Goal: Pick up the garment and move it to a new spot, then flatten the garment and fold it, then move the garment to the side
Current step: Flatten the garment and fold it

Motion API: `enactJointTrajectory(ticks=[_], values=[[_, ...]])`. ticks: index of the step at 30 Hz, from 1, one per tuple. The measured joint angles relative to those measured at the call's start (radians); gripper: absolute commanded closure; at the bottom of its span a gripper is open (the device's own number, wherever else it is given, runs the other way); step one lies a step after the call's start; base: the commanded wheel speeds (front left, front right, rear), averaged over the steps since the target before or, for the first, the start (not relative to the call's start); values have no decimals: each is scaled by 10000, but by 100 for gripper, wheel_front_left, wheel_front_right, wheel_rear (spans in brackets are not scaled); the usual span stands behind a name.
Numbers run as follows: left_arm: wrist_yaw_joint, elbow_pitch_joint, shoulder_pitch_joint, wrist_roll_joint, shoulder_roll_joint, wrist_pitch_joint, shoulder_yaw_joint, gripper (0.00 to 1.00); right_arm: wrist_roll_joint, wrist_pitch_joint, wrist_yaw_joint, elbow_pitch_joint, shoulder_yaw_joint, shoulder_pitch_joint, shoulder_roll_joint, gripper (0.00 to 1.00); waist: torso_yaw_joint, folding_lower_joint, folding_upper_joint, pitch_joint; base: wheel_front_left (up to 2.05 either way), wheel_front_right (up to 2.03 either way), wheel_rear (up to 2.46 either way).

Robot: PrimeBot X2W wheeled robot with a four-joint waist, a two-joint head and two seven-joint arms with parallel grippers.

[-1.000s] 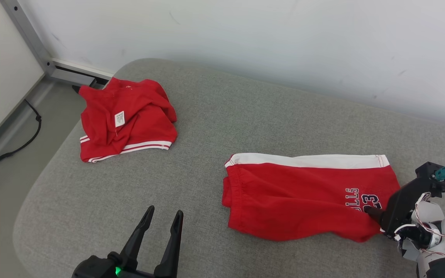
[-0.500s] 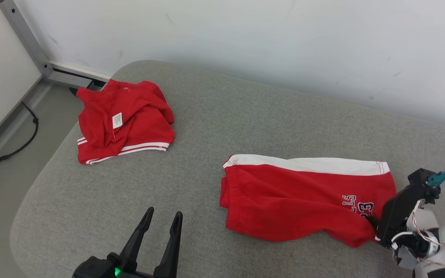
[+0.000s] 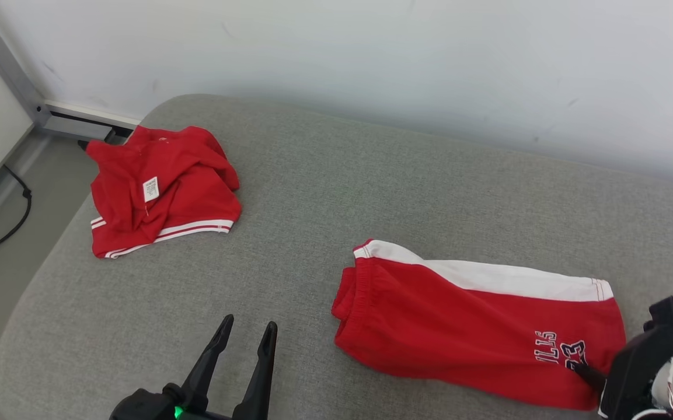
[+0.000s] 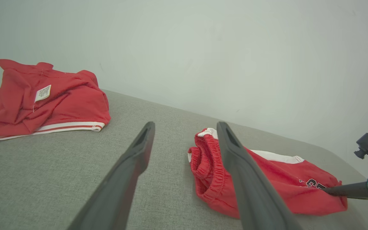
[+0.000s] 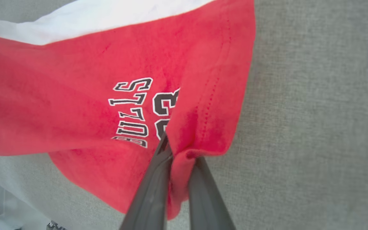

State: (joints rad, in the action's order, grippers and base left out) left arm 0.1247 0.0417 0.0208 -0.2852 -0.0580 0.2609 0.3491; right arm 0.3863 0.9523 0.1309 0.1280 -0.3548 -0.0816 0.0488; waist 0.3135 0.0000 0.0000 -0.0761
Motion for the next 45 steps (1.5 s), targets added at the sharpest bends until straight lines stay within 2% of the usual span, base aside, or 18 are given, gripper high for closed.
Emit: enactJointTrajectory(ticks=[6, 11, 12, 13, 19, 21, 23, 25, 30, 37, 45], values=[[2, 4, -16, -13, -35, 0, 84, 0, 453, 96, 0, -890, 17, 814, 0, 100, -190, 0, 0, -47, 0, 0, 0], [2, 4, -42, -17, -54, 0, 111, 0, 623, 54, 0, -1037, 0, 1287, 0, 98, -285, 0, 0, -92, 0, 0, 0], [4, 4, -46, -21, -56, 0, 115, 0, 621, 10, 0, -1051, -8, 1328, 0, 65, -302, 0, 0, -103, 0, 0, 0], [4, 6, -51, -25, -58, 0, 123, 0, 621, -35, 0, -1034, -50, 1336, -6, 0, -318, 0, 0, -112, 0, 0, 0], [0, -10, -68, -29, -65, 0, 4, 0, 458, -913, 0, -1074, -322, 1329, 4, 0, -414, 0, 0, -64, 0, 0, 0], [-33, -75, -58, -94, -59, 0, -176, 0, 518, -1421, 0, -1024, -443, 1327, 2, 0, -466, 0, 0, -18, 0, 0, 0], [-176, -284, -4, -347, -42, 0, -487, 0, 968, -2395, 0, -878, -453, 1377, 12, 0, -550, 0, 0, 132, 0, 0, 0], [-211, -399, 131, -366, -50, 0, -598, 0, 1260, -3145, 0, -938, -198, 1484, 8, 0, -621, 0, -1, 261, 0, 0, 0], [-291, -510, 228, -259, -249, -8, -675, 0, 1043, -5248, 0, -1666, 880, 1783, 29, 0, -993, 0, 0, 400, 0, 0, 0], [-736, -715, 244, -232, -424, -372, -1026, 0, 387, -8121, 0, -2065, 2276, 2091, 2, 0, -1601, 0, 0, 476, 0, 0, 0], [-1210, -1277, 225, -424, -447, -991, -1325, 0, 48, -9906, 0, -1881, 2828, 2137, 6, 0, -2126, -1, 0, 646, 0, 0, 0]])
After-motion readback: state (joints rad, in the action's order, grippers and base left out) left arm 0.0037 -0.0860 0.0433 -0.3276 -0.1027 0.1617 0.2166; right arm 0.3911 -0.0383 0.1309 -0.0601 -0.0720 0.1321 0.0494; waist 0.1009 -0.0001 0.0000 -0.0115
